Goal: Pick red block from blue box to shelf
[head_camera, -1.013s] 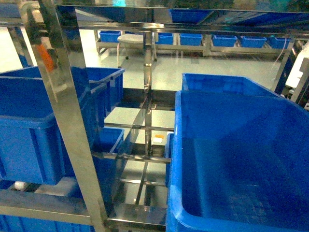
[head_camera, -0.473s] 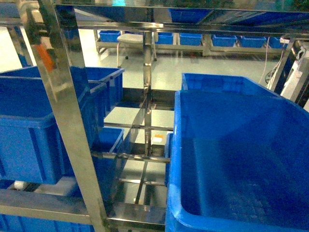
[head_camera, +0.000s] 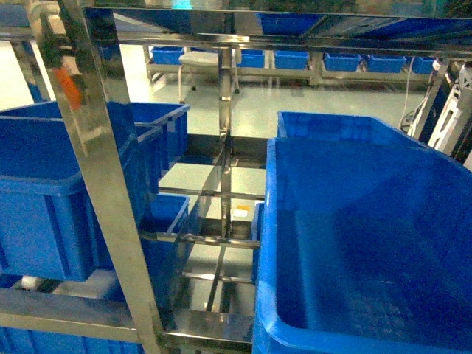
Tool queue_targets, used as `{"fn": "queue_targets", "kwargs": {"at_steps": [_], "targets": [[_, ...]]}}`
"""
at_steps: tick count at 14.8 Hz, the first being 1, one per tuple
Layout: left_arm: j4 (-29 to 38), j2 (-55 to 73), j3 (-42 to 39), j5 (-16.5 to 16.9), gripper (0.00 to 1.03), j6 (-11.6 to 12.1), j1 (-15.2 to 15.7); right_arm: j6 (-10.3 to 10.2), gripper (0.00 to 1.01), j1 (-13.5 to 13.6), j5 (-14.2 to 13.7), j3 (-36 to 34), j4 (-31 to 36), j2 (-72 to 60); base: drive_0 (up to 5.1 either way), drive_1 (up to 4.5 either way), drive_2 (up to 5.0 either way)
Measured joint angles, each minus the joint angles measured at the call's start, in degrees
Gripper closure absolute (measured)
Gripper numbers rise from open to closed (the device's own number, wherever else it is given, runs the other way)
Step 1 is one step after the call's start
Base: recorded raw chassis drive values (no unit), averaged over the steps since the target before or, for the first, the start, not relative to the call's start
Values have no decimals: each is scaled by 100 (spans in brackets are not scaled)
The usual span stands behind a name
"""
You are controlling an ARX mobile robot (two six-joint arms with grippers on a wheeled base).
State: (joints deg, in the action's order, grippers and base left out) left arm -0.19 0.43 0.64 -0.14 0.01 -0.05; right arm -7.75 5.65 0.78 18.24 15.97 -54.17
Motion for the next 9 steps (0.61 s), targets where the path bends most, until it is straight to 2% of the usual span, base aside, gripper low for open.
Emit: {"fn": "queue_targets", "kwargs": {"at_steps": [5, 9], "targets": [[0, 0, 0, 2, 5, 0, 0, -101, 74, 133, -98, -2, 105, -243, -489, 256, 256], [0, 0, 0, 2, 5, 0, 0, -142, 74, 232, -212, -168, 540, -498, -489, 256, 256]]}}
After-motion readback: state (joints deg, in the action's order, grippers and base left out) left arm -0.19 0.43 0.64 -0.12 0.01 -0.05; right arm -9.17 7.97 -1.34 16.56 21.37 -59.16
